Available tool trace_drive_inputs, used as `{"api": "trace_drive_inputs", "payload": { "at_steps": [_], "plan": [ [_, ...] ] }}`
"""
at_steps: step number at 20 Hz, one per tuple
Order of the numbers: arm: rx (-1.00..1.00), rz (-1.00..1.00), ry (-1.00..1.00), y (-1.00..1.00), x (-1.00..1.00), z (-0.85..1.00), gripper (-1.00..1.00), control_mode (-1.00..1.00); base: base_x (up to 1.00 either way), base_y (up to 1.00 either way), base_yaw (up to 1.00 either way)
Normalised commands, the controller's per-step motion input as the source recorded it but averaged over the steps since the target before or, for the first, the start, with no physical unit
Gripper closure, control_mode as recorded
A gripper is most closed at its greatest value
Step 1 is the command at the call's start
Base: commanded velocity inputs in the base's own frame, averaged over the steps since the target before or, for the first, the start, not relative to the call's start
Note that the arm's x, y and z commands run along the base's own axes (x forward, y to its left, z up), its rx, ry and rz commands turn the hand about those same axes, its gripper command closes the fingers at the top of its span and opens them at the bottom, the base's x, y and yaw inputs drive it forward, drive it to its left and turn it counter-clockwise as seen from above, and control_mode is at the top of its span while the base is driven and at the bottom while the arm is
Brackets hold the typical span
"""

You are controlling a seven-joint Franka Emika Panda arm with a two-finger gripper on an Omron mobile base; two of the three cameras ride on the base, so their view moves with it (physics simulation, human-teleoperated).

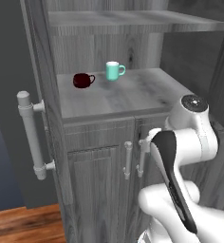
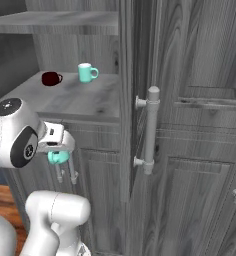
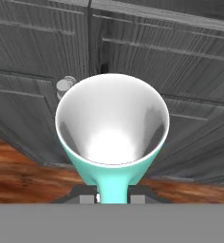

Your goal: Pick the mug on the counter and place it in the cabinet with the handle facing the right, like the mugs already inside.

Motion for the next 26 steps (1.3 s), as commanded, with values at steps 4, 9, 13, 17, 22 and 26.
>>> {"api": "trace_drive_inputs", "payload": {
  "at_steps": [4,9,13,17,22,26],
  "plan": [
    [-0.02,0.37,-0.01,-0.03,-0.23,0.34,1.00,-1.00,0.00,0.00,0.00],
    [0.00,0.33,0.01,0.00,-0.17,0.34,1.00,-1.00,0.00,0.00,0.00],
    [0.00,0.44,-0.03,-0.01,-0.05,0.47,1.00,-1.00,0.00,0.00,0.00],
    [0.02,0.35,-0.07,-0.20,0.05,0.17,1.00,-1.00,0.00,0.00,0.00],
    [0.03,0.09,0.00,-0.20,0.14,0.02,1.00,-1.00,0.00,0.00,0.00],
    [-0.02,0.16,0.04,0.07,0.35,0.28,1.00,-1.00,0.00,0.00,0.00]
  ]
}}
